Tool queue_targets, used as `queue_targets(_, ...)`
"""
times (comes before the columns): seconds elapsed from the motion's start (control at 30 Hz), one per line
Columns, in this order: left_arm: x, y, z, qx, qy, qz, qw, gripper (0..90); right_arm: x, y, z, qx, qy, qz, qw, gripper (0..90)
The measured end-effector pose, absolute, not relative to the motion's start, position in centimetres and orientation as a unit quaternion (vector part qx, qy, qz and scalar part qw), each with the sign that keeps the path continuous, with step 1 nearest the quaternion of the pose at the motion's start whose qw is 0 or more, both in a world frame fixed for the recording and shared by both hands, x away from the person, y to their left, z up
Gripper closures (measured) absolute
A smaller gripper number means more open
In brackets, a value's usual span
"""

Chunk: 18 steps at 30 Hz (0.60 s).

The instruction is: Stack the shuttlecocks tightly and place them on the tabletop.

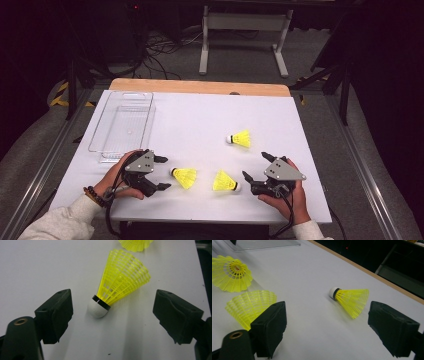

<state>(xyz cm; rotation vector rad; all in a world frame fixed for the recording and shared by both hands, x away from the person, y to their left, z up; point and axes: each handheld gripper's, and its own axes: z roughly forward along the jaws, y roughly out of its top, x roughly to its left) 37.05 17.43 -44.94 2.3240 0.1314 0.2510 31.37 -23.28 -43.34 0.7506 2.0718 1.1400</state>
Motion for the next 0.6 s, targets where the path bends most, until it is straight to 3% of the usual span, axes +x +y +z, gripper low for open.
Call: queue_targets(0.6, 39.6, 13.6, -45.5, 0.958, -0.005, 0.06, 0.28, 23.5, 31.6, -23.1, -43.8, 0.277, 0.809, 0.423, 0.298, 16.5)
